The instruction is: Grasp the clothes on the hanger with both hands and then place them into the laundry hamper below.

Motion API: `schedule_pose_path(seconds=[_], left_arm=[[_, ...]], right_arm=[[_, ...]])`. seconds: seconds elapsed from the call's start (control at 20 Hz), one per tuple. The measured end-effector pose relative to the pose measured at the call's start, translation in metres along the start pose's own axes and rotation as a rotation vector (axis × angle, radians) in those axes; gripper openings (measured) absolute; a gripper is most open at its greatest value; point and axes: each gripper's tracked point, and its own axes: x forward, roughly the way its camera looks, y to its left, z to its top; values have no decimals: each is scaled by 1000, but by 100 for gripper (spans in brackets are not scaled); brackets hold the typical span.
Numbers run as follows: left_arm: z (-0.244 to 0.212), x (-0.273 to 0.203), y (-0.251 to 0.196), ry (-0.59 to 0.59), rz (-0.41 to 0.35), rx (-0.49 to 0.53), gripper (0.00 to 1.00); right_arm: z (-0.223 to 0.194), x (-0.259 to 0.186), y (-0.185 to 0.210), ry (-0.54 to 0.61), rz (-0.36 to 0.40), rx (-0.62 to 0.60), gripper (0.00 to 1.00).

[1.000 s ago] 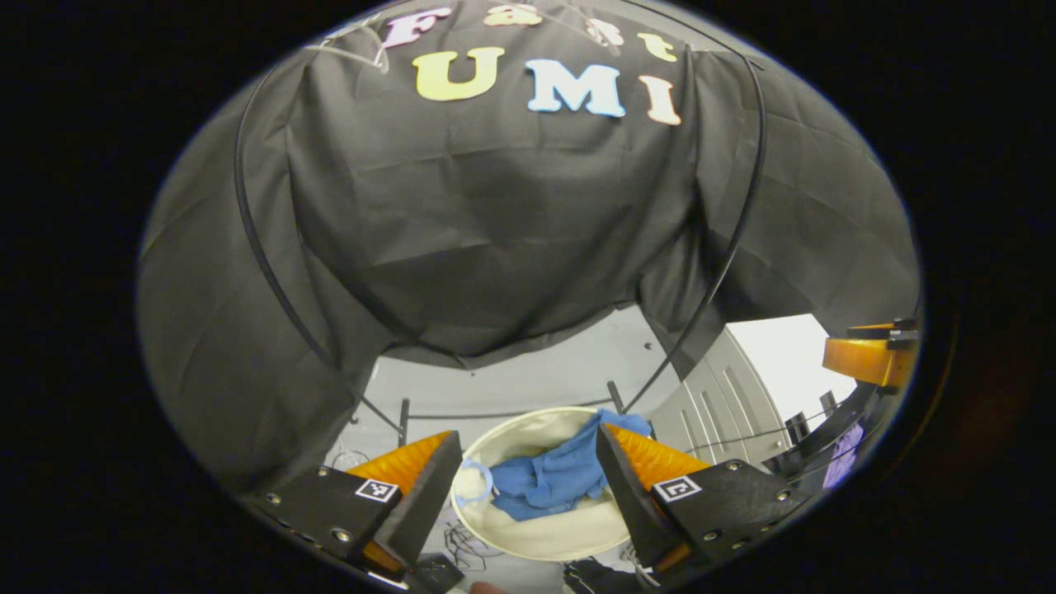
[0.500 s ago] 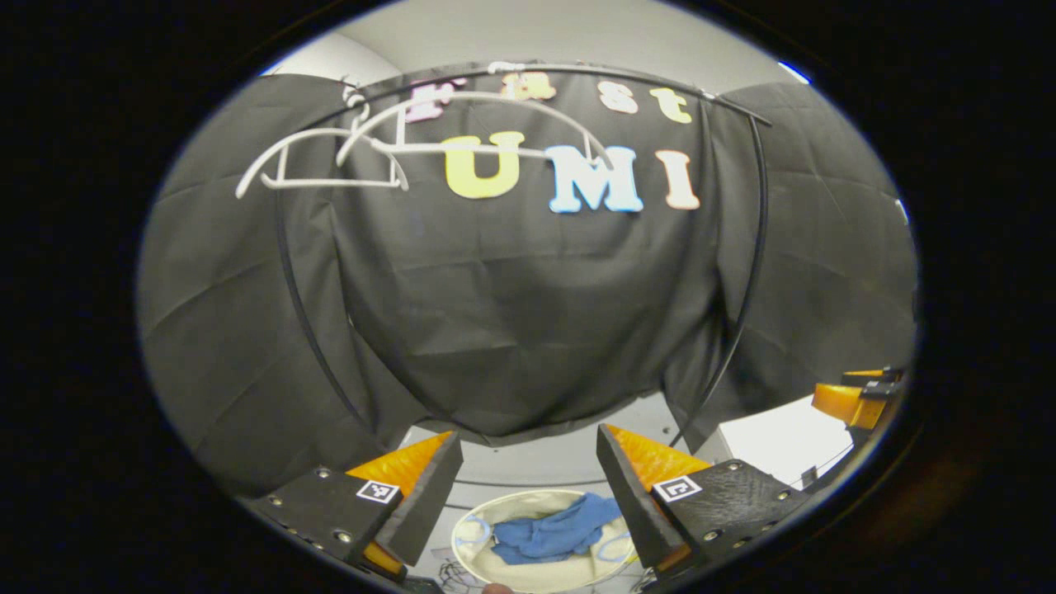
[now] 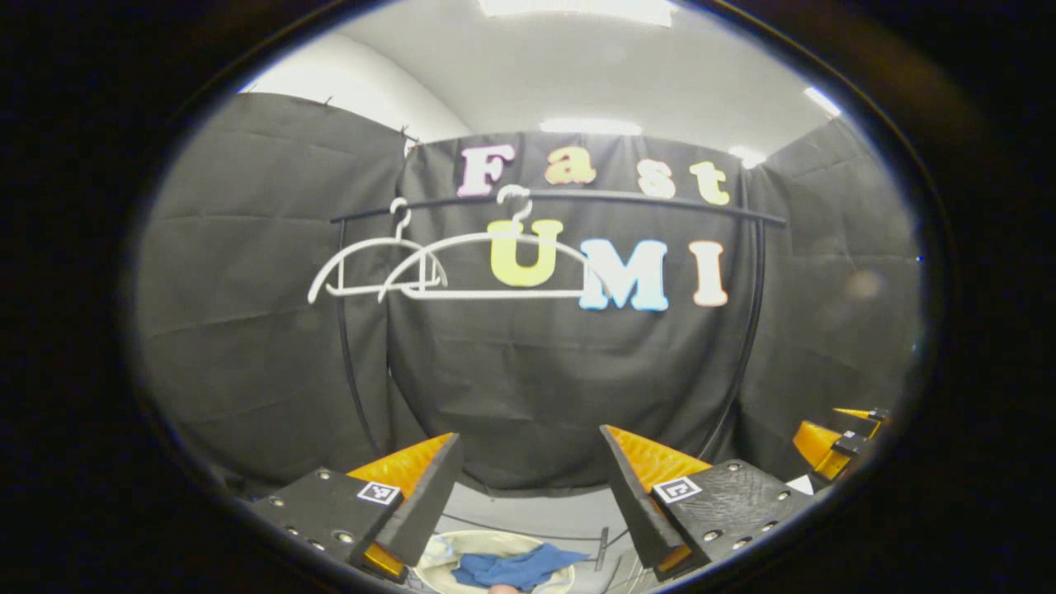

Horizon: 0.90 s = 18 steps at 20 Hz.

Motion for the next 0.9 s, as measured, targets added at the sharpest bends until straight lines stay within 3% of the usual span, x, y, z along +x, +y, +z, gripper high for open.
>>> schedule_pose_path(seconds=[0.2, 0.35, 0.4, 0.9], left_arm=[[41, -18, -2, -96, -14, -12, 94], [57, -28, 14, -125, -17, -1, 94], [62, -30, 22, -137, -14, -8, 94], [86, -52, 100, -278, -97, -147, 94]], right_arm=[[55, -7, -6, -139, -22, -13, 91], [76, -15, -7, -175, -47, -39, 94], [83, -20, -5, -181, -52, -34, 92], [67, -62, -1, -142, -143, -37, 94]])
